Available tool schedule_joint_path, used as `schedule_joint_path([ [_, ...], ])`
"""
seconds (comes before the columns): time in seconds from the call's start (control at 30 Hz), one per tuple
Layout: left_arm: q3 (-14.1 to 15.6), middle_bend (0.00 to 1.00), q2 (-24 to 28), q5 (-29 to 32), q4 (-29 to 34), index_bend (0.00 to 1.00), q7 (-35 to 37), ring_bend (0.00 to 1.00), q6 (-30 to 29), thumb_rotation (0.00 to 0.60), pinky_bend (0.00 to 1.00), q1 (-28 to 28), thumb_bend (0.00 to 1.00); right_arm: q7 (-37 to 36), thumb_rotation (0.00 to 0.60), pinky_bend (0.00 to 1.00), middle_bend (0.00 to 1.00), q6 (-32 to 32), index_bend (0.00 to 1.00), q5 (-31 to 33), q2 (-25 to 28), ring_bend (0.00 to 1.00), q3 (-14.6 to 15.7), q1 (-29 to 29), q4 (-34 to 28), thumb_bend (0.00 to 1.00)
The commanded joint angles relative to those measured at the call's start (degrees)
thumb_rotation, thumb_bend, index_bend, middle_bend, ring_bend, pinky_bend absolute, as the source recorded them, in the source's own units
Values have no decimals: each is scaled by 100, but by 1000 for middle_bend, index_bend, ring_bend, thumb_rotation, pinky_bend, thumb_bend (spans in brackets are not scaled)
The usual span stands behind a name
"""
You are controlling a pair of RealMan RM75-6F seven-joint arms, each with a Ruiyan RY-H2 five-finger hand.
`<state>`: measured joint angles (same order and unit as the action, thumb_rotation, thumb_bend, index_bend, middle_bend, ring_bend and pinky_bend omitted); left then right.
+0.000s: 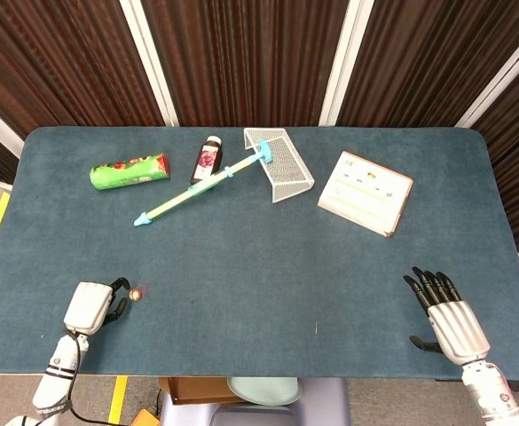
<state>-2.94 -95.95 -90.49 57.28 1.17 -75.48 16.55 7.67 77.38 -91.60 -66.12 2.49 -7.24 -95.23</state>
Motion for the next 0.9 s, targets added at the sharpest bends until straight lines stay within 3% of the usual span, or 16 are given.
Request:
schedule_joint_path([
  [0.03, -9, 1000, -68, 61, -99, 481, 18, 1000, 38, 600, 1000, 33, 414, -4, 600, 0, 0, 3, 0, 2, 5, 0, 2, 0, -6, 181],
  [0.9, 123, 1000, -351, 91, -571, 546, 165, 1000, -41, 600, 1000, 213, 413, 29, 600, 0, 0, 59, 0, 31, 1, 0, -3, 19, -11, 181],
])
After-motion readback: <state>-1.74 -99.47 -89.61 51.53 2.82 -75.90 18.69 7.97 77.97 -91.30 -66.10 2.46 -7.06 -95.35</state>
